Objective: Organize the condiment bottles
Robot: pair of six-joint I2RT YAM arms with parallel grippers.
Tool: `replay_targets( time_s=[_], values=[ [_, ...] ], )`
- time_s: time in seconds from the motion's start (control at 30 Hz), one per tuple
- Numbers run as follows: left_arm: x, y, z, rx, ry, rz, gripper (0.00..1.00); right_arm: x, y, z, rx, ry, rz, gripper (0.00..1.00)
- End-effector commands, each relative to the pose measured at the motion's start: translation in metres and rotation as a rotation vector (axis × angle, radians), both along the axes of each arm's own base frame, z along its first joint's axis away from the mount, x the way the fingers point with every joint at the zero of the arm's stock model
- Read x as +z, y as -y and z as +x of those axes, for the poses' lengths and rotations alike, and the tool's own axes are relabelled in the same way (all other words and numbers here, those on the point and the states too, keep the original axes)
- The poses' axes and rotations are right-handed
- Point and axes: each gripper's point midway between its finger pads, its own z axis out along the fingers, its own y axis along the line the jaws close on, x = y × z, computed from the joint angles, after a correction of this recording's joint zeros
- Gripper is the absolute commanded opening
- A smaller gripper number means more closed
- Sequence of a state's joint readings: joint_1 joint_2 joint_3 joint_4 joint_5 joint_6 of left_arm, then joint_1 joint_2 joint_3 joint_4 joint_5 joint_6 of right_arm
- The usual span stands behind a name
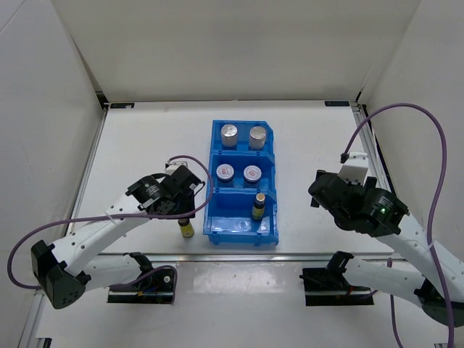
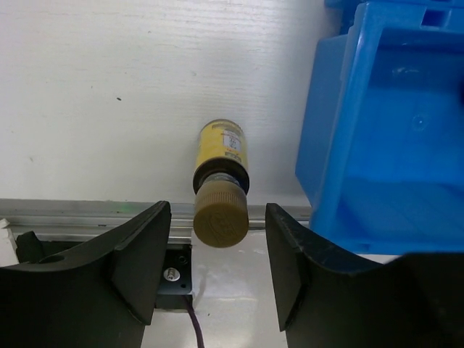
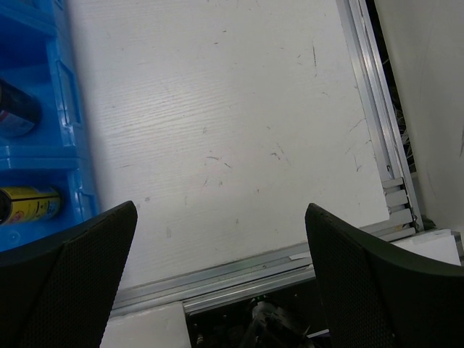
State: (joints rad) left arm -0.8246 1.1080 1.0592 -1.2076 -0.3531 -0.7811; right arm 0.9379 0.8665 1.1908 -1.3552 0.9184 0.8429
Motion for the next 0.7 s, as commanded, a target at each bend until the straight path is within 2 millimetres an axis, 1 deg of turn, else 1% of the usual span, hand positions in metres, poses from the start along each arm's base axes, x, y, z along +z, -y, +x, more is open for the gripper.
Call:
replay_targets(
  time_s=[0.0,0.03,0.07,0.1,0.13,0.23,0.4,0.43,0.5,0.53,0.57,0.6,0.63,0.67],
  values=[
    [0.0,0.009,0.006,-0.031,0.002,-0.055,0.65,-0.003,0.021,-0.01,-0.022,-0.026,-0.083,1.0],
    [-0.002,0.013,0.007,-0.048,-0.004,-0.06,0.63,-0.005,0.02,-0.009,-0.022,-0.026,-0.083,1.0],
    [-0.002,0.011,0.009,-0.046,-0.004,-0.056,0.61,-0.005,0.02,-0.009,-0.022,-0.026,-0.083,1.0],
    [-0.004,0.014,0.009,-0.046,-0.02,-0.069,0.58,-0.005,0.02,-0.009,-0.022,-0.026,-0.083,1.0],
    [-0.004,0.013,0.009,-0.056,-0.02,-0.063,0.5,-0.005,0.02,-0.009,-0.022,-0.026,-0.083,1.0],
    [-0.009,0.016,0.007,-0.074,-0.047,-0.059,0.42,-0.005,0.02,-0.009,-0.022,-0.026,-0.083,1.0],
    [-0.009,0.017,0.006,-0.086,-0.054,-0.062,0.41,-0.005,0.02,-0.009,-0.022,-0.026,-0.083,1.0],
    [-0.009,0.017,0.006,-0.086,-0.054,-0.062,0.39,-0.005,0.02,-0.009,-0.022,-0.026,-0.083,1.0],
    [-0.002,0.02,0.009,-0.095,-0.037,-0.073,0.29,-0.004,0.019,-0.008,-0.022,-0.021,-0.076,1.0],
    [0.001,0.017,0.007,-0.094,-0.046,-0.064,0.25,-0.004,0.019,-0.008,-0.022,-0.021,-0.076,1.0],
    [0.007,0.016,0.008,-0.09,-0.035,-0.059,0.15,-0.004,0.02,-0.009,-0.022,-0.015,-0.068,1.0],
    [0.025,0.019,0.014,-0.094,0.005,-0.075,0.11,-0.004,0.02,-0.009,-0.022,-0.015,-0.068,1.0],
    [0.033,0.017,0.017,-0.089,0.015,-0.067,0.11,-0.004,0.02,-0.009,-0.017,-0.018,-0.075,1.0],
    [0.043,0.011,0.017,-0.092,0.028,-0.043,0.11,-0.004,0.02,-0.009,-0.017,-0.018,-0.075,1.0]
  ],
)
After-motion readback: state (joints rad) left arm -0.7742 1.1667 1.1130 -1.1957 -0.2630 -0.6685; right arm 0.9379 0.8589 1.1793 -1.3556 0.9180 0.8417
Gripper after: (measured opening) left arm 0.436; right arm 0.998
